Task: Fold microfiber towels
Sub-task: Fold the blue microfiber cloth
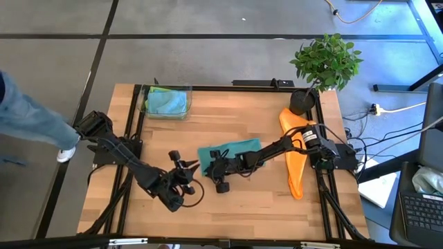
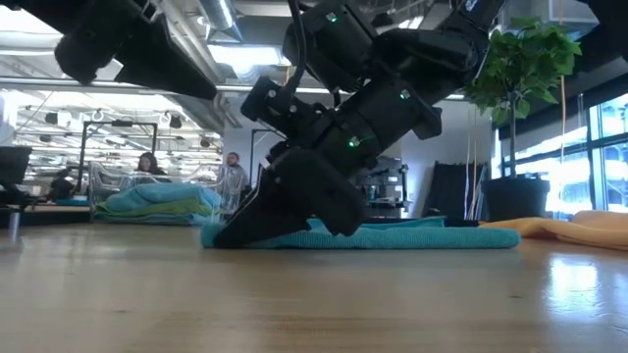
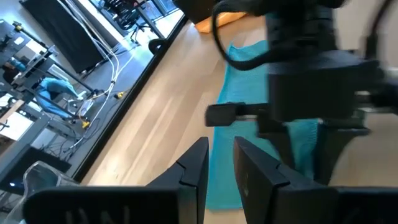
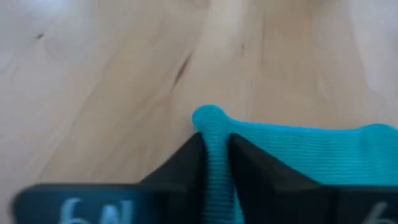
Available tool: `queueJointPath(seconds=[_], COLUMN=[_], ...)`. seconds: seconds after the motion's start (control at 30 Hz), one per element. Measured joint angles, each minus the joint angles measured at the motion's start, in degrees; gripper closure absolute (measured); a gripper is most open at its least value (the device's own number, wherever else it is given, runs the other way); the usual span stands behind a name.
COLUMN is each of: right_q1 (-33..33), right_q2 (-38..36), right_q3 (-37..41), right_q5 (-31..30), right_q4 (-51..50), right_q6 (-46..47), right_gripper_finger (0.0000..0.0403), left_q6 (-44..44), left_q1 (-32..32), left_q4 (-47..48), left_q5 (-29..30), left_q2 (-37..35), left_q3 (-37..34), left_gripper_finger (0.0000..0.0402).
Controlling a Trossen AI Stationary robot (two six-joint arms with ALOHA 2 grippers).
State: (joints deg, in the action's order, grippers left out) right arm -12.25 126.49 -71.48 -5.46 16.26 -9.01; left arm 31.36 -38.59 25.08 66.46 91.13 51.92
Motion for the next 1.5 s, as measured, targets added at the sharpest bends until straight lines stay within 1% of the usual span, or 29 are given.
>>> queueJointPath(seconds=[0.1, 0.17, 0.3, 0.4, 0.6, 0.73, 0.83, 0.9, 0.97, 1.03, 1.17, 1.23, 1.3, 1.37, 1.5], right_q1=[-0.9, -1.2, -2.7, -4.3, -6.9, -7.9, -8.7, -9.2, -9.9, -10.7, -11.8, -11.9, -11.9, -11.8, -11.8], right_q2=[0.1, 0.1, 0.0, 0.0, -1.7, -3.8, -6.3, -8.3, -10.5, -12.8, -15.1, -16.0, -16.2, -16.2, -16.2], right_q3=[0.0, 0.0, -0.1, -0.1, -0.2, 0.0, 0.3, 0.5, 0.5, 0.4, 0.3, 0.3, 0.2, 0.4, 0.7], right_q5=[-0.1, 2.8, 12.6, 17.4, 17.7, 18.6, 19.0, 17.9, 15.8, 12.4, 4.2, 1.0, -0.6, -0.8, -0.9], right_q4=[0.1, -0.5, -1.6, -2.6, -9.6, -14.8, -18.9, -21.6, -22.2, -23.2, -25.4, -25.8, -27.1, -27.7, -28.5], right_q6=[-0.5, -0.7, -3.4, -5.6, -10.4, -9.4, -7.8, -6.3, -5.9, -5.7, -4.9, -4.4, -3.4, -3.0, -1.6], right_gripper_finger=[0.0372, 0.0392, 0.0385, 0.0387, 0.0397, 0.0385, 0.0384, 0.0391, 0.0396, 0.0397, 0.0384, 0.0381, 0.0385, 0.0392, 0.0397], left_q6=[1.7, 2.9, 3.2, 4.2, 4.2, 4.1, 4.1, 4.1, 4.1, 4.2, 4.3, 4.4, 4.4, 3.8, 0.1], left_q1=[0.7, 1.2, 1.8, 1.9, 1.9, 1.8, 1.8, 1.8, 1.8, 1.8, 1.4, 1.2, 0.9, 0.7, 0.3], left_q4=[0.1, 0.1, 0.2, 0.2, 0.2, 0.5, 0.5, 0.5, 0.4, 0.0, -0.3, -0.4, -1.0, -2.0, -7.5], left_q5=[0.0, -0.1, -1.5, -2.8, -6.8, -8.9, -9.1, -9.1, -9.2, -9.2, -9.7, -10.9, -12.1, -13.9, -20.4], left_q2=[0.0, 0.0, 0.0, 0.0, 0.0, 0.0, 0.0, 0.0, 0.0, 0.0, 0.0, 0.0, 0.0, 0.0, 0.0], left_q3=[0.0, 0.0, 0.0, 0.0, 0.0, 0.0, 0.0, 0.0, 0.0, 0.0, 0.0, 0.0, 0.0, 0.0, 0.0], left_gripper_finger=[0.0335, 0.0335, 0.0335, 0.0335, 0.0335, 0.0335, 0.0335, 0.0335, 0.0335, 0.0335, 0.0335, 0.0335, 0.0335, 0.0335, 0.0335])
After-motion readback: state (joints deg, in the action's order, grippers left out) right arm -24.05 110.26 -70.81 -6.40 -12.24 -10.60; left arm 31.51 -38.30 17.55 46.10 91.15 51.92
